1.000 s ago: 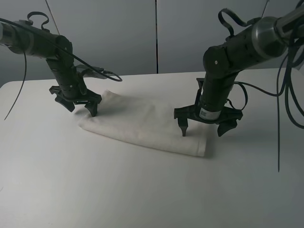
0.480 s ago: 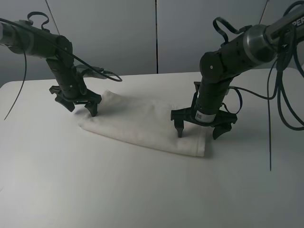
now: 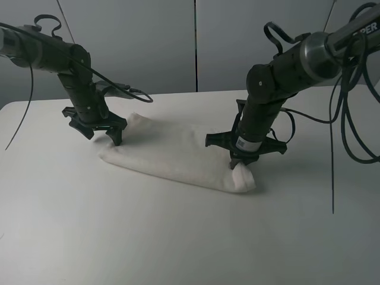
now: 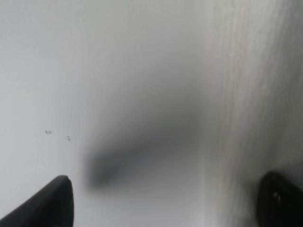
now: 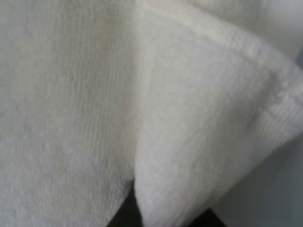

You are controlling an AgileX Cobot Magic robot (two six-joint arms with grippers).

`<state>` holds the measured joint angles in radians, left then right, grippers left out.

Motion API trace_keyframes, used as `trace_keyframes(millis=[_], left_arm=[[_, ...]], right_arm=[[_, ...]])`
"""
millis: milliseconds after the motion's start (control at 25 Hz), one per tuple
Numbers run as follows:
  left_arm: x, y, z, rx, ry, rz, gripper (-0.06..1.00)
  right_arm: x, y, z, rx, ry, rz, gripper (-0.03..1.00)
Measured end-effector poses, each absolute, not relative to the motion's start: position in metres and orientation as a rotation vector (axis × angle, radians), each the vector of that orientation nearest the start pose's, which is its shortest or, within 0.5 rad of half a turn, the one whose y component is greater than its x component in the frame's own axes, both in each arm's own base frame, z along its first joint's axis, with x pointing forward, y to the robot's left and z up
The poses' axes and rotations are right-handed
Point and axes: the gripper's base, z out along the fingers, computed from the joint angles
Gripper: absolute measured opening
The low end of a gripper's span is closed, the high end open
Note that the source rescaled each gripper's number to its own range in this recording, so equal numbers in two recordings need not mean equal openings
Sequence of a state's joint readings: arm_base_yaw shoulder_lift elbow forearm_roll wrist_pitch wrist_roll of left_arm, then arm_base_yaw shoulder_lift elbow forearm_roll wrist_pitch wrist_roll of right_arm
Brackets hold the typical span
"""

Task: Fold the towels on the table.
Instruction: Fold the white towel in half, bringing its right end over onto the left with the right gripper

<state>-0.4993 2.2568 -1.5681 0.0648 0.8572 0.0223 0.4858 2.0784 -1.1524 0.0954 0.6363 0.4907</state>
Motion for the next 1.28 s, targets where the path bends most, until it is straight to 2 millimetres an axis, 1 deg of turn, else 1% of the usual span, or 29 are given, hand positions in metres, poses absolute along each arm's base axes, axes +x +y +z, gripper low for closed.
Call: trace_keyframes(millis=[280,400,520,640,760,840,920,1120,1280], left_arm=[[0.387,-0.206,0.103,0.84,2.901,0.036,0.99],[0.387,-0.206,0.103,0.84,2.901,0.036,0.99],[0.386,-0.206,0.103,0.841,2.905,0.037,0.99],[0.386,-0.205,0.103,0.846,2.91,0.044,0.99],[0.386,-0.205,0.103,0.844,2.916,0.042,0.99],[0.385,-0.206,0.103,0.84,2.92,0.031,0.99],[0.384,-0.207,0.103,0.84,2.925,0.015,0.99],[0.384,-0.208,0.103,0.842,2.931,-0.01,0.99],[0.383,-0.209,0.103,0.855,2.933,-0.029,0.99]], right_arm=[[0.319,0.176,0.089,0.05,3.085,0.174,0.0],[0.318,0.176,0.093,0.037,3.081,0.193,0.0],[0.316,0.176,0.109,0.028,3.057,0.217,0.0],[0.315,0.176,0.138,0.021,2.991,0.27,0.0],[0.312,0.178,0.167,0.019,2.926,0.37,0.0],[0.309,0.181,0.18,-0.001,2.898,0.456,0.0],[0.307,0.185,0.187,0.0,2.885,0.544,0.0],[0.307,0.199,0.194,0.007,2.818,0.762,0.0],[0.307,0.21,0.199,0.0,2.748,0.898,0.0]])
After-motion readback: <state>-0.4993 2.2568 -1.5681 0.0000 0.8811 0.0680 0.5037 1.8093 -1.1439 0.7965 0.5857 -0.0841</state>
